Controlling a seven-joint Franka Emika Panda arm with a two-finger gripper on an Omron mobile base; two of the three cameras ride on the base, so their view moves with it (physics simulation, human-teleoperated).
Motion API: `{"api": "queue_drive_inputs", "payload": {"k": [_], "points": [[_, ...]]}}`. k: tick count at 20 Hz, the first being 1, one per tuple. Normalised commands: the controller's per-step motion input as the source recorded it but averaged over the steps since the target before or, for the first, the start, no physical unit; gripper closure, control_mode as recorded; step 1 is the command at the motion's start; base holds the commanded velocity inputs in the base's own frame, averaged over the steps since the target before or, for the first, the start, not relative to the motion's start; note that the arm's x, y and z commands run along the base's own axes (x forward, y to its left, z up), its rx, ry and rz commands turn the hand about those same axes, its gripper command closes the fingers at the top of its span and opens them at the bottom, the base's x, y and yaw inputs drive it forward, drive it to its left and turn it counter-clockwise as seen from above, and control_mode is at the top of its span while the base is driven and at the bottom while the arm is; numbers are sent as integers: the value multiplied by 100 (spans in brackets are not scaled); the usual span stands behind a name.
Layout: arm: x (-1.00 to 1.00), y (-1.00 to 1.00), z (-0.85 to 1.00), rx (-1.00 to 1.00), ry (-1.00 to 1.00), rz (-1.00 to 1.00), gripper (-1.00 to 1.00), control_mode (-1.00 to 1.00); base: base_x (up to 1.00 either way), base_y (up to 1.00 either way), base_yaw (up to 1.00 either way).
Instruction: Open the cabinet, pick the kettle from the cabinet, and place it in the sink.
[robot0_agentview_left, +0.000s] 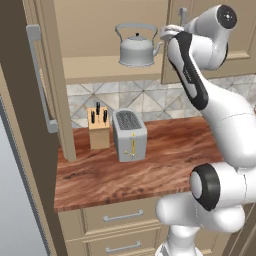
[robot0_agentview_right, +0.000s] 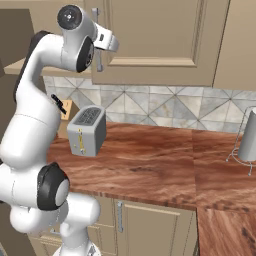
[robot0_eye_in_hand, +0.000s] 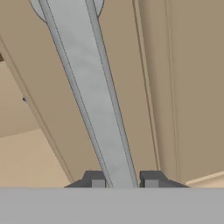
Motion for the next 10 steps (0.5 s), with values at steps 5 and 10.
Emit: {"api": "queue_drive_inputs", "payload": {"k": [5, 10], "points": [[-62, 9, -8, 5, -5, 13, 100, -100, 0, 0, 0], [-69, -1, 0, 2, 0, 24, 100, -100, 0, 0, 0]]}}
